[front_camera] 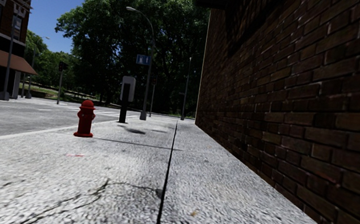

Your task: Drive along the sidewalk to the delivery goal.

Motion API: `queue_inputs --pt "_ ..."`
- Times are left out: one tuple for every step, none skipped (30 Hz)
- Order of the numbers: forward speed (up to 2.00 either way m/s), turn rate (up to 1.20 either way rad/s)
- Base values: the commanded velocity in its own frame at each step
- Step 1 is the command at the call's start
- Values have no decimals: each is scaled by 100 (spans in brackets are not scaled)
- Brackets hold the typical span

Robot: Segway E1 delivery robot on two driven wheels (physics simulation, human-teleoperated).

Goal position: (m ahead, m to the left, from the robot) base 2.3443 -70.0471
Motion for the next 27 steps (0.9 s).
queue_inputs --pt "195 0" --pt "195 0" --pt "195 0" --pt "195 0" --pt "195 0" --pt "195 0" --pt "195 0" --pt "195 0" --pt "195 0" --pt "195 0" --pt "195 0" --pt "195 0" --pt "195 0" --pt "195 0" --pt "195 0" --pt "195 0" --pt "195 0" --pt "195 0" --pt "195 0" --pt "195 0" --pt "195 0" --pt "195 0" --pt "195 0" --pt "195 0" --pt "195 0" --pt "195 0" --pt "195 0"
